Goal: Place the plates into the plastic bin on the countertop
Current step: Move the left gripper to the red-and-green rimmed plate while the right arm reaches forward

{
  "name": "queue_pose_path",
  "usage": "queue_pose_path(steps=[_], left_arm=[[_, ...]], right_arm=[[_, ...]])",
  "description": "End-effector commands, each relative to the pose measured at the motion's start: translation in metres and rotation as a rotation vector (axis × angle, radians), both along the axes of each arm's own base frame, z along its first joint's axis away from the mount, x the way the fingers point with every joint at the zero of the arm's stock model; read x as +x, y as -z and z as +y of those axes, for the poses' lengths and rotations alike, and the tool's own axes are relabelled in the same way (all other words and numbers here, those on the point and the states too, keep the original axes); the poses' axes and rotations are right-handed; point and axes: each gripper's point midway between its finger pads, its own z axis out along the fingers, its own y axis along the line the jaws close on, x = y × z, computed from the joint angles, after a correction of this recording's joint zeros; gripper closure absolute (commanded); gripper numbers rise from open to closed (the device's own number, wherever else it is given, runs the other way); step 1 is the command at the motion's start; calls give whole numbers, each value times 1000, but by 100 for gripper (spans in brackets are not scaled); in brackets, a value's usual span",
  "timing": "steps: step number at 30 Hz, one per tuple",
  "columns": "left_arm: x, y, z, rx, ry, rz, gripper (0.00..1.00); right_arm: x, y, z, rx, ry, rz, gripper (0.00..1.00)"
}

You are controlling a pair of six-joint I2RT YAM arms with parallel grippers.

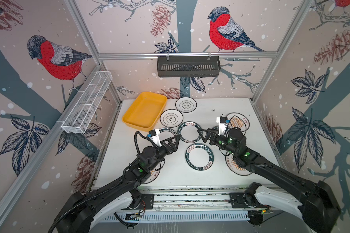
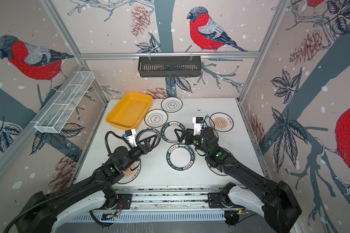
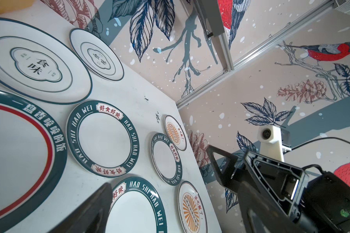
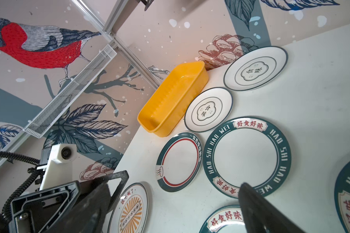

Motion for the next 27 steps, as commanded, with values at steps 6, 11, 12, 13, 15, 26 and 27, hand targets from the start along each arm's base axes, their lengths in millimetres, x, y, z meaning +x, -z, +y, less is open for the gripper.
queue_pose_path(steps=[6, 11, 12, 13, 15, 26, 27], left_arm=[[25, 20, 42, 306, -136, 199, 4], [26, 48, 70, 476, -159, 355, 4], [26, 53, 79, 494, -169, 380, 4], [26, 57, 86, 507, -174, 398, 4], [29, 65, 103, 499, -176, 434, 5], [38, 105, 137, 424, -150, 511, 16], [39, 110, 138, 427, -150, 519, 17]], right_arm=[[28, 20, -10, -7, 110, 84, 0], [44, 33, -15, 54, 154, 157, 0], [47, 32, -14, 67, 153, 157, 0], [48, 31, -12, 74, 149, 152, 0], [50, 25, -8, 88, 131, 130, 0], [51, 15, 24, 19, 37, 46, 0], [51, 14, 25, 16, 38, 42, 0]])
